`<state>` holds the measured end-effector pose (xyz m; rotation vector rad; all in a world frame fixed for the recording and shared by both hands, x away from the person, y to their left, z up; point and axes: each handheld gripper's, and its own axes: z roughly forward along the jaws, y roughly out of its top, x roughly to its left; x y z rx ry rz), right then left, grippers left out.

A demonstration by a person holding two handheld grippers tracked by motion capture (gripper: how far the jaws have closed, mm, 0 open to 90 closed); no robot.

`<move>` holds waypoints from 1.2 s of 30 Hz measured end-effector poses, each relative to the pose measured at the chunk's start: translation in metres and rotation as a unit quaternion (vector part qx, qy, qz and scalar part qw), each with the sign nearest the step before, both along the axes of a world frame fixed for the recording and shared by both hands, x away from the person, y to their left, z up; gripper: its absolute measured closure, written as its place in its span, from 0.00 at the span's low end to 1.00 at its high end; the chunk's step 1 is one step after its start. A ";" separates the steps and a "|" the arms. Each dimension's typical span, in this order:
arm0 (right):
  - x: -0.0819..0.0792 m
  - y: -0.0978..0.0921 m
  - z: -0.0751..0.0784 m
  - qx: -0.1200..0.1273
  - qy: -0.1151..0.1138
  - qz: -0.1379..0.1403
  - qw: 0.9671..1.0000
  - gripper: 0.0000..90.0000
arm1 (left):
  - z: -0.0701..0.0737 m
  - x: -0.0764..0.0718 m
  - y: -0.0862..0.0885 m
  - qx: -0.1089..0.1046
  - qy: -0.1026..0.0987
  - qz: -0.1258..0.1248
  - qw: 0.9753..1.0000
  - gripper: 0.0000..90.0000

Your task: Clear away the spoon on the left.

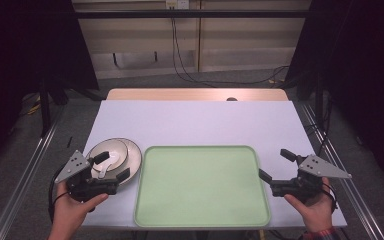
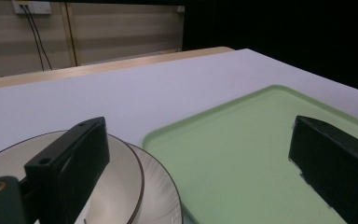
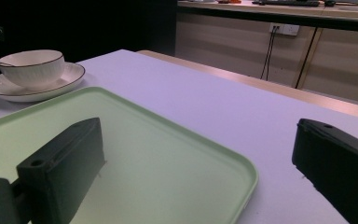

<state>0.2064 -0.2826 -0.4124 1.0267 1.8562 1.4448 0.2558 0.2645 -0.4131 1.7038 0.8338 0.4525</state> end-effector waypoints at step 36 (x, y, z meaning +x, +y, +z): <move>0.020 0.013 -0.007 -0.011 0.000 0.019 1.000 0.02 | -0.011 -0.021 0.032 0.061 0.030 0.078 0.995 0.28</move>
